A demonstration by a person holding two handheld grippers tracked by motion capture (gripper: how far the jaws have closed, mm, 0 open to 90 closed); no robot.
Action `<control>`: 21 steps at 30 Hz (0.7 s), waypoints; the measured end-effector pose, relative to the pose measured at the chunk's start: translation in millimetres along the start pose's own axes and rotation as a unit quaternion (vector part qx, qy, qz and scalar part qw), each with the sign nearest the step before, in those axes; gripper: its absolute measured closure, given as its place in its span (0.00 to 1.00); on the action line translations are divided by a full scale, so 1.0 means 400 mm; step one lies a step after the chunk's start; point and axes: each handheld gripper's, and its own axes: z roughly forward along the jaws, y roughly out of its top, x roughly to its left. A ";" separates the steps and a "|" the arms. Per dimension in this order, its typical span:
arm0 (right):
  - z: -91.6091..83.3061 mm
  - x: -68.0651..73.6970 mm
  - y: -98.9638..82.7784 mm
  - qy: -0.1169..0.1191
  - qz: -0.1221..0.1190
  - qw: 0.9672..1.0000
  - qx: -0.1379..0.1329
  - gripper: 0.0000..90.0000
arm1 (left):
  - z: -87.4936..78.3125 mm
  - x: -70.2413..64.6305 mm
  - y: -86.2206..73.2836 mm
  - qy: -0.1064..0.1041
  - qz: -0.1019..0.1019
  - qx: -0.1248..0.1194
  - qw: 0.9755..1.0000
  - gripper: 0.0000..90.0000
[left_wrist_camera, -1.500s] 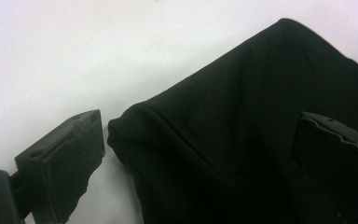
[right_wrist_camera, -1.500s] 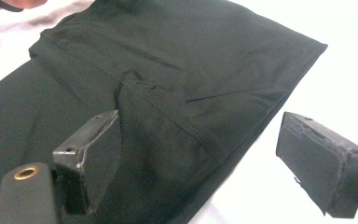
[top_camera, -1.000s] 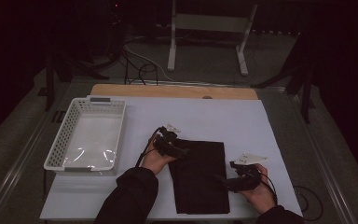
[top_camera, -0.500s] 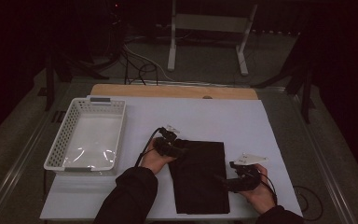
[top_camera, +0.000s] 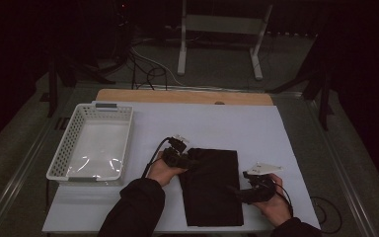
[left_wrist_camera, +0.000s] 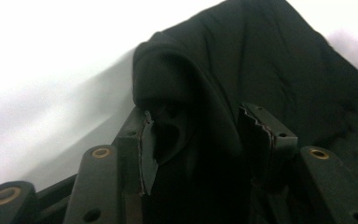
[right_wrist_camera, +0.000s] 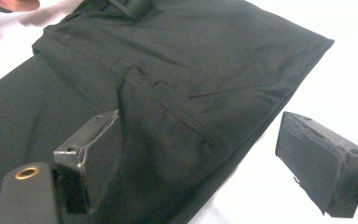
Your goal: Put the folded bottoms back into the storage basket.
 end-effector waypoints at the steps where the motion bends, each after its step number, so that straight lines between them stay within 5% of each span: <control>1: 0.001 0.001 0.000 0.001 0.001 1.000 0.000 0.16 | 0.001 -0.001 -0.001 -0.007 -0.003 0.001 1.000 0.55; 6: 0.004 0.001 -0.001 0.004 -0.001 1.000 0.001 0.16 | 0.008 -0.006 0.001 -0.013 -0.004 0.000 1.000 0.58; 13: 0.006 0.003 -0.002 0.002 0.002 1.000 0.007 0.16 | 0.008 -0.017 0.003 0.003 0.006 -0.004 1.000 0.87; 21: 0.012 0.008 0.003 -0.003 0.003 1.000 0.013 0.16 | -0.006 -0.028 0.010 0.023 0.008 -0.014 1.000 0.89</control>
